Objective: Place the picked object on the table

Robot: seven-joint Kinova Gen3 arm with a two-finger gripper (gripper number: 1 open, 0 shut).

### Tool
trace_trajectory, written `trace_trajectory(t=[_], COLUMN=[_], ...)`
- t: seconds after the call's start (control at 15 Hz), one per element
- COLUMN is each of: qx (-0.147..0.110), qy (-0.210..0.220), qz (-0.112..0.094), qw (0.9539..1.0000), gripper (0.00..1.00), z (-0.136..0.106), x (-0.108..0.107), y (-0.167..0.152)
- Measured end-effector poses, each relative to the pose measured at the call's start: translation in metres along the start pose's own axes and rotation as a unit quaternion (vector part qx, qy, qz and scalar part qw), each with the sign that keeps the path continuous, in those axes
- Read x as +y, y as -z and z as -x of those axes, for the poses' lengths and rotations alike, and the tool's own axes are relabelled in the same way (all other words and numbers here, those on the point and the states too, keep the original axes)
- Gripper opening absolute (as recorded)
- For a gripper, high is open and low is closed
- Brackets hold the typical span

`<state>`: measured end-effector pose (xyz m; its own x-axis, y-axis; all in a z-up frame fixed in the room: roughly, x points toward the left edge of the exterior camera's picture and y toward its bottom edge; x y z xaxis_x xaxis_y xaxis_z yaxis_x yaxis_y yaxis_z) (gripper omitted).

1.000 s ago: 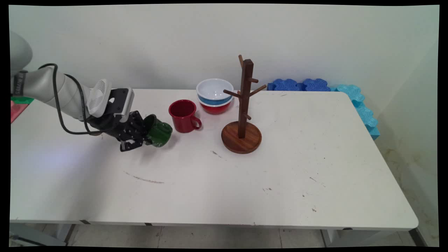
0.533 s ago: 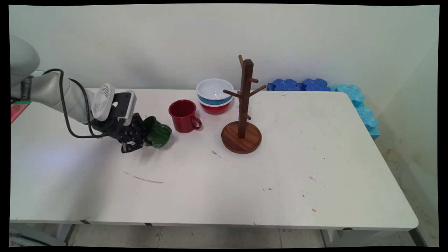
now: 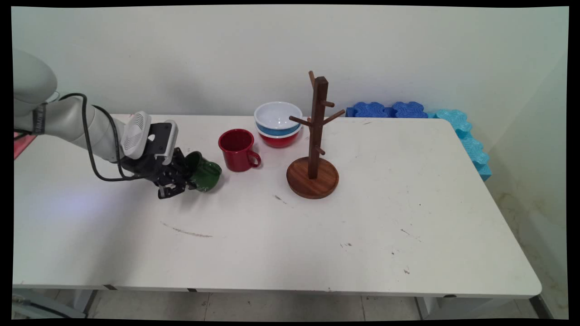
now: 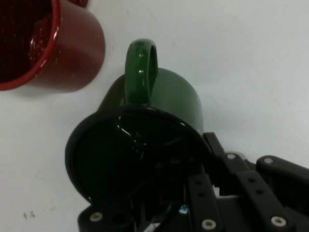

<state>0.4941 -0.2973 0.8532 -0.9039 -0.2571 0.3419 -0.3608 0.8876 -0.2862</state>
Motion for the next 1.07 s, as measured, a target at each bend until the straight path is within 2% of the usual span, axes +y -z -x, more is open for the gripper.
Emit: trace_trajectory(t=[0.8, 0.87, 1.07], qx=[-0.005, -0.005, -0.006], qy=[0.0, 0.0, 0.0], qz=[-0.003, -0.003, -0.003], qw=[1.0, 1.0, 1.0], gripper=[0.0, 1.0, 1.0], z=[0.004, 0.0042, 0.0052], x=[0.0006, 0.0007, 0.0012], y=[-0.0064, -0.0068, -0.0082])
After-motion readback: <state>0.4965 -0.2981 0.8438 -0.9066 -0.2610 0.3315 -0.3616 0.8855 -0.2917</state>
